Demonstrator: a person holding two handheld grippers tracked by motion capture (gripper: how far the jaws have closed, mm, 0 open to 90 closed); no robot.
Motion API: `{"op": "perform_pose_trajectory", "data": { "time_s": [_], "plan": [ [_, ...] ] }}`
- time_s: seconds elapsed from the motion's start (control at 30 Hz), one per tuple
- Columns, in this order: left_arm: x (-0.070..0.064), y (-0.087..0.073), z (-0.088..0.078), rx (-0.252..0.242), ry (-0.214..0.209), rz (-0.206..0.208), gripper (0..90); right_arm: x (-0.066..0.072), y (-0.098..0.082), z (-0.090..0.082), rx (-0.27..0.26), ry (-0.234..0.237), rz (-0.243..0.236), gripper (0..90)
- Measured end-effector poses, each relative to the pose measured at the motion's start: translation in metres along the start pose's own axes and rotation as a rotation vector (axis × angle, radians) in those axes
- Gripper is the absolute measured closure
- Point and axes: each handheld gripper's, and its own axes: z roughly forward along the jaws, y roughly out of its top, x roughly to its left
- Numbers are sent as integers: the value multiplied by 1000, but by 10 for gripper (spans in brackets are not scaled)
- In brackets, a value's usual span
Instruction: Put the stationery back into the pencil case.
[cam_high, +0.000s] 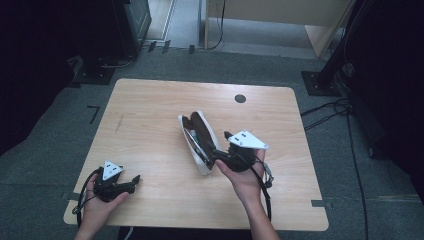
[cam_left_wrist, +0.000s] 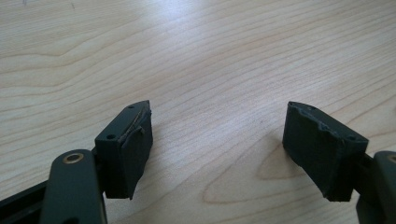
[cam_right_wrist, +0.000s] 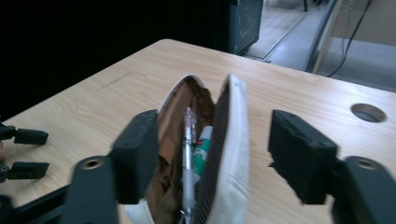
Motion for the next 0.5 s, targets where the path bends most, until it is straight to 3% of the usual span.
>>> {"op": "perform_pose_trajectory", "data": {
  "time_s": [0.13,0.23,0.3,0.5],
  "plan": [
    [0,0,0,-2,0,-2,247,-15,-2,-21,-19,-27,63,119],
    [0,0,0,-1,0,-1,248,-26,-10,-33,-9,-57,65,0],
    [0,0,0,0,1,0,247,-34,-18,-37,3,-49,80,0],
    [0,0,0,-1,0,0,248,-52,-44,-45,55,-104,104,0]
  ]
}}
